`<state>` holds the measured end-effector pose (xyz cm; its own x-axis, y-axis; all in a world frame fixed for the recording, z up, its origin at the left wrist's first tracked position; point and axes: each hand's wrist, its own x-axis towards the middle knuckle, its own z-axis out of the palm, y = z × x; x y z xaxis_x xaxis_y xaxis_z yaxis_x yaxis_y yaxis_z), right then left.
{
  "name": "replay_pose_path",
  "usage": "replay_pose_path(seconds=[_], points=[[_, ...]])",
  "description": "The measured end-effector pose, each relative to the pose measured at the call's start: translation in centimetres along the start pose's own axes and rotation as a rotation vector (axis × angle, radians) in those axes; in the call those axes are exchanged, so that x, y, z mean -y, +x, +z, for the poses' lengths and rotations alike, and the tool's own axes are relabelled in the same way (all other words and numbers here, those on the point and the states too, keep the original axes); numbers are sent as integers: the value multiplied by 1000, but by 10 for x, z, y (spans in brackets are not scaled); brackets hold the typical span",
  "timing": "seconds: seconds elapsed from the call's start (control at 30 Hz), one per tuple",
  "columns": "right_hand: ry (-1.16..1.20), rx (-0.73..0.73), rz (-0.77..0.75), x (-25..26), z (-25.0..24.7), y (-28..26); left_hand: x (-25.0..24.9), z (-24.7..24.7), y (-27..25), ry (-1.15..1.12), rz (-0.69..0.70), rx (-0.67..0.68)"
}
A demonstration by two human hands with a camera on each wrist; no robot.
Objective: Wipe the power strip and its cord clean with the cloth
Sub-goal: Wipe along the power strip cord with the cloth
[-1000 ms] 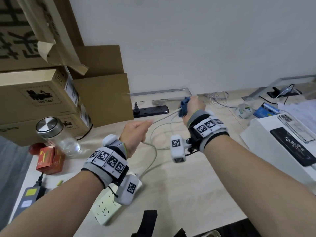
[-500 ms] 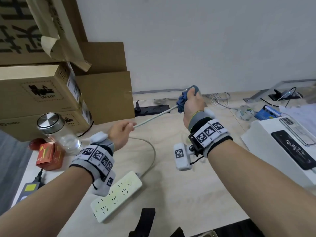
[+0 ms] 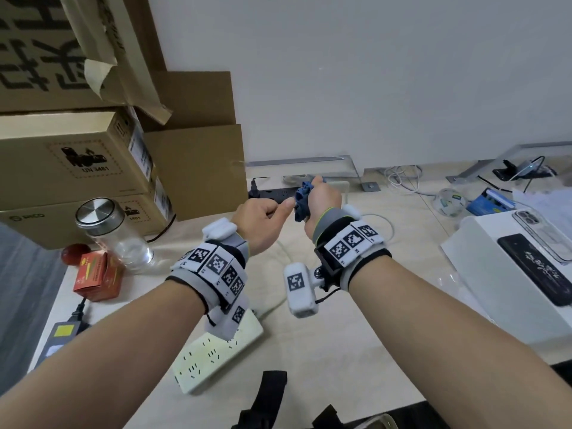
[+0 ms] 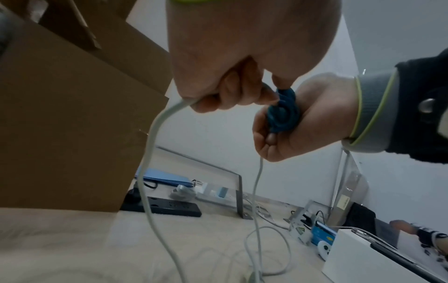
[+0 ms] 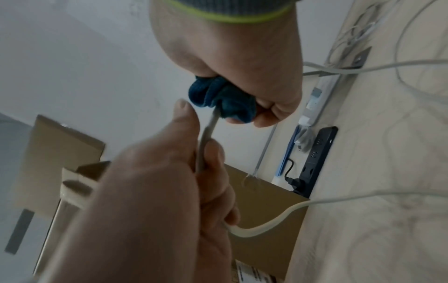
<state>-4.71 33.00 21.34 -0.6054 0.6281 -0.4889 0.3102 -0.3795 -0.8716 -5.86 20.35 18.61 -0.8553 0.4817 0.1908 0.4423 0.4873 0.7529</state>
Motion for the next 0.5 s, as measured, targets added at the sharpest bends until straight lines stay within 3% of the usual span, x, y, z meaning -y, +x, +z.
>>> replay_pose_path(seconds=[0.07, 0.23, 0.37, 0.5], points=[[93, -22, 111, 3, -4, 2, 5, -9, -4, 22, 33, 34], [285, -56, 172, 22, -42, 22, 44, -32, -24, -6, 52, 144], [341, -79, 95, 20, -35, 24, 59, -30, -26, 123, 18, 234], [289, -114, 72, 22, -28, 19, 43, -16, -29, 85, -10, 329]])
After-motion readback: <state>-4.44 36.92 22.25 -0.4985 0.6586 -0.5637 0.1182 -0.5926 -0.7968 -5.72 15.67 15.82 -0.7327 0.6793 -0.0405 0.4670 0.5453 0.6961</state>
